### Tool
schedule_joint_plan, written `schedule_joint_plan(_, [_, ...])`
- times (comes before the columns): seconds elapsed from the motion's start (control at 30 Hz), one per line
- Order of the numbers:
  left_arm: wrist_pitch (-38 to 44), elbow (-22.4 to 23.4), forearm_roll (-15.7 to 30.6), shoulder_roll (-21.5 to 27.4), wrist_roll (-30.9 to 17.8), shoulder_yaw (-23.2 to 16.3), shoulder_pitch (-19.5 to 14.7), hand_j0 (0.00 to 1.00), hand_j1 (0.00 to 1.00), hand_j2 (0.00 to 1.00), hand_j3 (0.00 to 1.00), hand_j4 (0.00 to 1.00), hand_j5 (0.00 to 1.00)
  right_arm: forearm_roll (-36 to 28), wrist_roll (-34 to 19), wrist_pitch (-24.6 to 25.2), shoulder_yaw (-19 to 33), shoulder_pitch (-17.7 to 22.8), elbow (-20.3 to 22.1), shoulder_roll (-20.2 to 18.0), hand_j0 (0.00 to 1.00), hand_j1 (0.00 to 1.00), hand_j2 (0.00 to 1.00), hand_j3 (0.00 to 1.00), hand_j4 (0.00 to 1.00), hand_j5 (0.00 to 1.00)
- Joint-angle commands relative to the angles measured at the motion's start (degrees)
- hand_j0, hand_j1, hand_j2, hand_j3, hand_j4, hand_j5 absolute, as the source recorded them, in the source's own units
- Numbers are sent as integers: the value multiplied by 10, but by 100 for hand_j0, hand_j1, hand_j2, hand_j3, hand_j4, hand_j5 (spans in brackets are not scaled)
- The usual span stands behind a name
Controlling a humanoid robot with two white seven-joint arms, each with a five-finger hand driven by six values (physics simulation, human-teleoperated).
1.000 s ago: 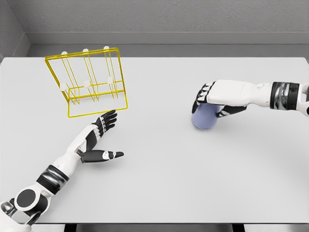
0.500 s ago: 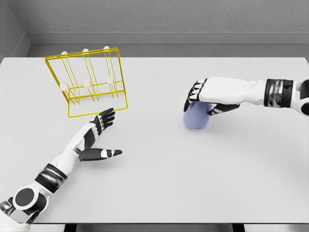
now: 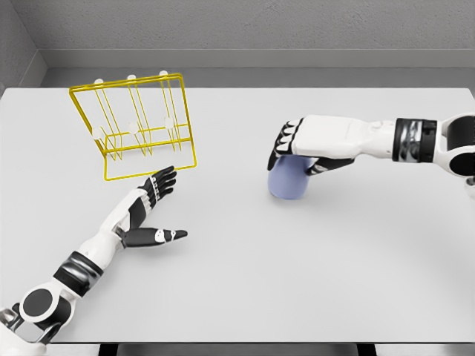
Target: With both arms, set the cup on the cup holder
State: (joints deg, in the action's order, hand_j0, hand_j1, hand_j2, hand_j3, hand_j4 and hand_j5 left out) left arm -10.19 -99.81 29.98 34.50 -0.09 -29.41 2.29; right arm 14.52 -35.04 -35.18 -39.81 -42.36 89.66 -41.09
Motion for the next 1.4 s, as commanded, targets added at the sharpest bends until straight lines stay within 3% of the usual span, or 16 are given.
schedule_joint_plan(0.0, [0, 0, 1, 0, 0, 1, 0, 100, 100, 100, 100, 100, 100, -4, 0, 2, -2, 0, 0, 7, 65, 65, 65, 65, 65, 65])
schedule_joint_plan(1.37, [0, 0, 1, 0, 0, 1, 0, 100, 100, 100, 100, 100, 100, 2, 0, 2, -19, -22, -4, 72, 66, 66, 66, 66, 66, 66])
